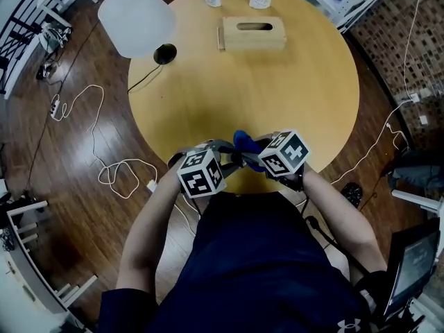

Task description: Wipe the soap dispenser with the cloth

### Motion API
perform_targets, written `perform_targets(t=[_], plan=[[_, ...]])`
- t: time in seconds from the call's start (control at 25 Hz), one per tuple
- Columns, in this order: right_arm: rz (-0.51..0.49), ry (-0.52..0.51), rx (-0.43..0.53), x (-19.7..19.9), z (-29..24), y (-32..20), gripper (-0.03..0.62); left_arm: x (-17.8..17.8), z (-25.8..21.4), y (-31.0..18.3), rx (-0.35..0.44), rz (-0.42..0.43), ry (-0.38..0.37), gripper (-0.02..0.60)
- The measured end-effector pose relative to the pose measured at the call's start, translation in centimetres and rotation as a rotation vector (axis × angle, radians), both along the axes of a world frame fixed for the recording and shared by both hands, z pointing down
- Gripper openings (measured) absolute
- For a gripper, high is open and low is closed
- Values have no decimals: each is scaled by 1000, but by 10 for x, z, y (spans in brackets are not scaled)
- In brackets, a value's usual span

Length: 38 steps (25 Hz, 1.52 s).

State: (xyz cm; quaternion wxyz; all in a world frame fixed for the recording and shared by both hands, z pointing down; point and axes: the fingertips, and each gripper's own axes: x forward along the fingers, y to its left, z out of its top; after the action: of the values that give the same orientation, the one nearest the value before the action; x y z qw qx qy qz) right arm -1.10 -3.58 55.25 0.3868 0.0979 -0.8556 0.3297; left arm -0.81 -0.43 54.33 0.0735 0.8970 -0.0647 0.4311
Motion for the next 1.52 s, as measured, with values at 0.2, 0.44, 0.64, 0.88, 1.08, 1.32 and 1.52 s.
perform_targets(t=[0.2, 0.44, 0.64, 0.88, 1.08, 1.32, 1.52], plan=[[7, -2, -31, 16, 5, 38, 95, -14, 3, -6, 1, -275, 3, 202], [55, -9, -13, 27, 2, 42, 97, -21, -4, 7, 51, -611, 21, 153], [72, -26, 60, 6, -12, -15, 97, -8, -4, -3, 81, -586, 33, 153], [-14, -33, 1, -13, -1, -1, 96, -7, 1, 4, 84, -319, 0, 130], [44, -58, -68, 2, 4, 31, 95, -15, 3, 10, -8, -70, -27, 134], [97, -41, 8, 9, -3, 14, 97, -32, 5, 9, -69, -376, -35, 186], [56, -43, 54, -19, -9, -19, 97, -25, 3, 8, -16, -566, -8, 173]])
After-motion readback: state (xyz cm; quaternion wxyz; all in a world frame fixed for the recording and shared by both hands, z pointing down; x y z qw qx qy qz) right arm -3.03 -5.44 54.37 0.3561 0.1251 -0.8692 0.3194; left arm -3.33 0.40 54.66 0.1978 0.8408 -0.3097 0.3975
